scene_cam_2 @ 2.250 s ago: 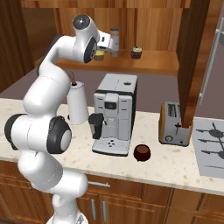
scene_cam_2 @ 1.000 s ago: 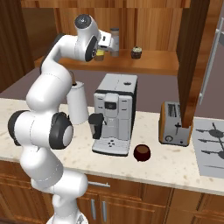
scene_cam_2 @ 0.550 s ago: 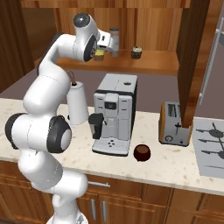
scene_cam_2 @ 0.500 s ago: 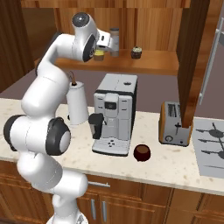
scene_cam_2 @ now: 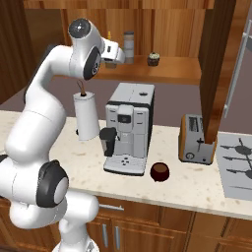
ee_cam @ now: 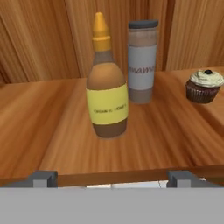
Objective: Pick the cinnamon and honey bottle from the cabinet and place them next to the mug.
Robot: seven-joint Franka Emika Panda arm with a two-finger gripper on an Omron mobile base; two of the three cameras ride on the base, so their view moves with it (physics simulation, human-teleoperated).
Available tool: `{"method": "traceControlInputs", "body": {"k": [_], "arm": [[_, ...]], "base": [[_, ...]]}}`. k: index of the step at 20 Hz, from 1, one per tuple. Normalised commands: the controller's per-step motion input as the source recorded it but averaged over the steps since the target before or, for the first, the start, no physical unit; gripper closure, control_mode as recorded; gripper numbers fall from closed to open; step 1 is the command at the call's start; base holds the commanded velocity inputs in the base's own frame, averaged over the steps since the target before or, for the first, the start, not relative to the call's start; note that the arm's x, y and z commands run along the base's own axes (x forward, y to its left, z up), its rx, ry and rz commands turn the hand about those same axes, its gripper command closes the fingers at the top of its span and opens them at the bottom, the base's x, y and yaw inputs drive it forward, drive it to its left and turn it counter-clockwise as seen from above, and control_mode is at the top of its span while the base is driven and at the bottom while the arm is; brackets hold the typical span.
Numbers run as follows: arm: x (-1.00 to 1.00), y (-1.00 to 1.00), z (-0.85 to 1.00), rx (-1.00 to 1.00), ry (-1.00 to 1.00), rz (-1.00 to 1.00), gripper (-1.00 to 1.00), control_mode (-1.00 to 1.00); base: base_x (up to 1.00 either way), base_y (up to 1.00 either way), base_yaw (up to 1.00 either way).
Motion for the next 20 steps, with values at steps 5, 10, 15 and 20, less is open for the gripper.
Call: {"method": "traceControlInputs", "body": {"k": [5, 10, 15, 20], "arm": [[0.02, 0.00, 0.01, 0.00, 0.00, 0.00, -1.00, -1.00], [0.41, 0.00, 0.17, 0.00, 0.07, 0.00, -1.00, -1.00], [0.65, 0.00, 0.26, 0.00, 0.12, 0.00, -1.00, -1.00], [0.30, 0.00, 0.07, 0.00, 0.09, 0.00, -1.00, -1.00]], "base": [[0.00, 0.00, 0.00], [0.00, 0.00, 0.00], [0.00, 0.00, 0.00], [0.00, 0.00, 0.00]]}}
